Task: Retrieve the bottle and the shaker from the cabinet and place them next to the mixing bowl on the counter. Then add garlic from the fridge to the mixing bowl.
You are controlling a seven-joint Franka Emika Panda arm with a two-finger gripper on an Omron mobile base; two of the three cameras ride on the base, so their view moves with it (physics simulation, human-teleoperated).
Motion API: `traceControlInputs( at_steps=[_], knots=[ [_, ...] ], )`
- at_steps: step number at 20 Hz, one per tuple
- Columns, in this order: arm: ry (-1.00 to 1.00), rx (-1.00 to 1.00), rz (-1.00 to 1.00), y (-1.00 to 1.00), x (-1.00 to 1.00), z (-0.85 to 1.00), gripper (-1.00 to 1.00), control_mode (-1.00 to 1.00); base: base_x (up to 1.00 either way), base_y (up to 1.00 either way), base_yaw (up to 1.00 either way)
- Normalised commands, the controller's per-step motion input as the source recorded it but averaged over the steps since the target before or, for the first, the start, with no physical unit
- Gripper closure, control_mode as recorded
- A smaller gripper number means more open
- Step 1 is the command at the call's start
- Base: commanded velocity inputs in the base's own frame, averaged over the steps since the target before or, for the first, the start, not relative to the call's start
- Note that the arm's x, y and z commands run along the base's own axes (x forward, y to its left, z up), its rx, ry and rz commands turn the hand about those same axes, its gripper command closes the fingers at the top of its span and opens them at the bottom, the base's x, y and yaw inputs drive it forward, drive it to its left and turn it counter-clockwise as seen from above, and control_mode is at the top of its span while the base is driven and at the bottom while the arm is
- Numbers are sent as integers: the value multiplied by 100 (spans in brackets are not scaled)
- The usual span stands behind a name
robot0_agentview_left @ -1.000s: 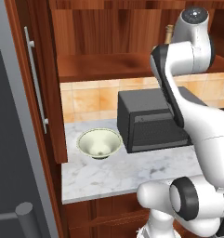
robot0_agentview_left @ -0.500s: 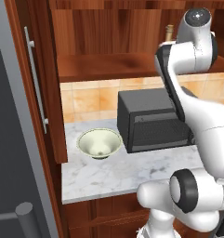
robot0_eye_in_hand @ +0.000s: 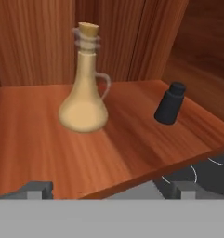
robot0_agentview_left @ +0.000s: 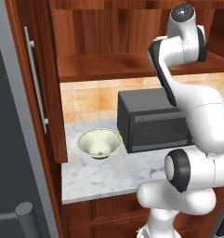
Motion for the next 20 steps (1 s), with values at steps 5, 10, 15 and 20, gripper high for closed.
traceControlInputs(
  at_steps=[5, 10, 15, 20],
  knots=[
    [0, -4, 0, 0, 51, 0, -100, -100, 0, 0, 0],
    [-5, -2, -3, -2, 44, 0, -100, -100, 0, 0, 0],
    [-8, 0, -8, -8, 43, 0, -100, -100, 0, 0, 0],
    [-2, -1, -8, -6, 42, -8, -100, -100, 0, 0, 0]
  ],
)
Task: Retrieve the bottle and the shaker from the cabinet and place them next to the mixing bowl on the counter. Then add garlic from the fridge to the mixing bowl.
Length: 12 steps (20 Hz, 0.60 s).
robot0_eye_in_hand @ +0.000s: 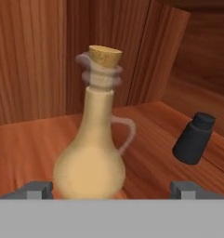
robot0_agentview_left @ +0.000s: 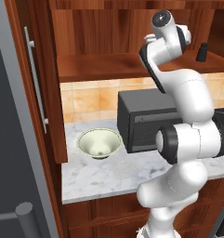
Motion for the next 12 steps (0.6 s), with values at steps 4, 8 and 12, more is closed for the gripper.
traceControlInputs(
  at_steps=[4, 8, 12],
  knots=[
    [0, 0, -7, -14, 37, -1, -100, -100, 0, 0, 0],
    [0, 0, -6, -26, 30, 0, -100, -100, 0, 0, 0],
    [1, 0, -3, -17, 32, 0, -100, -100, 0, 0, 0]
  ],
)
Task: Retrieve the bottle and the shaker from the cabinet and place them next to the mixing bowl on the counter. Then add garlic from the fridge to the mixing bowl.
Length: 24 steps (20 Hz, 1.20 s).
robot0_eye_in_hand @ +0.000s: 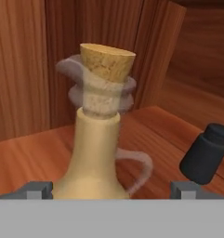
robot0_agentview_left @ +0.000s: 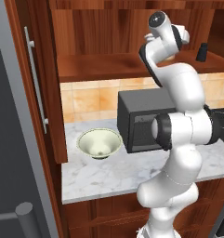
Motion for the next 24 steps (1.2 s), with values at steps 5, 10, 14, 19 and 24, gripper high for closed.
traceControlInputs(
  at_steps=[5, 10, 14, 19, 24],
  knots=[
    [1, 0, -3, -10, 35, 0, -100, -100, 0, 0, 0],
    [2, 0, -4, -4, 33, 0, -100, -100, 0, 0, 0],
    [1, 0, -5, 0, 28, 0, 100, -100, 0, 0, 0],
    [0, 0, -5, 0, 6, -10, 100, -100, 0, 0, 0],
    [0, 0, -2, 16, -43, -48, 100, -100, 0, 0, 0]
  ],
)
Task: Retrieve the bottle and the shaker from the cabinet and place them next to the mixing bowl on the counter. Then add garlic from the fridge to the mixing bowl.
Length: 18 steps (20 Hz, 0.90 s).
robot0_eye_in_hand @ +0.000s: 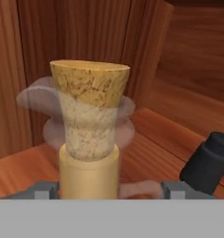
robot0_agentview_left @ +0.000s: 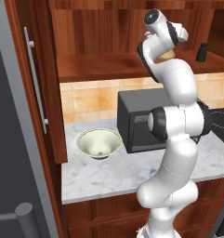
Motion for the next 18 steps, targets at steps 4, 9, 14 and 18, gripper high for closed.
traceControlInputs(
  at_steps=[4, 9, 14, 18],
  knots=[
    [-10, 0, 0, 26, -100, -41, 100, -100, 0, 0, 0],
    [-31, 0, 0, 16, -100, -17, 100, -100, 0, 0, 0],
    [-32, -2, 7, 37, -100, 22, 100, -100, 0, 0, 0],
    [-1, -8, 20, 62, -100, 20, 100, -100, 0, 0, 0]
  ],
)
